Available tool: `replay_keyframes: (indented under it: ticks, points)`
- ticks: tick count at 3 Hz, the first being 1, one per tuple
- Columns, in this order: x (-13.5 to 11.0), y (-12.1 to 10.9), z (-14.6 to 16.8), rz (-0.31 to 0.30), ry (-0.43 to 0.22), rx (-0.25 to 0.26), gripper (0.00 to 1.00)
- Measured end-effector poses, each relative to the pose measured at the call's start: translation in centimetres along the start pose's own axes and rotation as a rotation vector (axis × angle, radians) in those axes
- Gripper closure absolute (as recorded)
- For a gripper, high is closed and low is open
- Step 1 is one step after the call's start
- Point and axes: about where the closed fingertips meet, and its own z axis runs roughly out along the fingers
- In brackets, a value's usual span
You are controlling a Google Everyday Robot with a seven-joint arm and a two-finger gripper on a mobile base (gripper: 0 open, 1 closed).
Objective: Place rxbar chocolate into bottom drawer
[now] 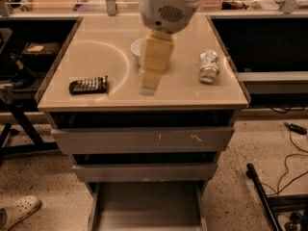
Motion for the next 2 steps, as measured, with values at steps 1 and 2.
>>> replay_keyframes:
  ticks: [1, 2]
  points:
    - [-0.8, 0.0, 0.0, -0.012, -0.007, 0.006, 0.0]
    - [-1.4, -1.0, 1.7, 0.018, 0.003, 0.015, 0.0]
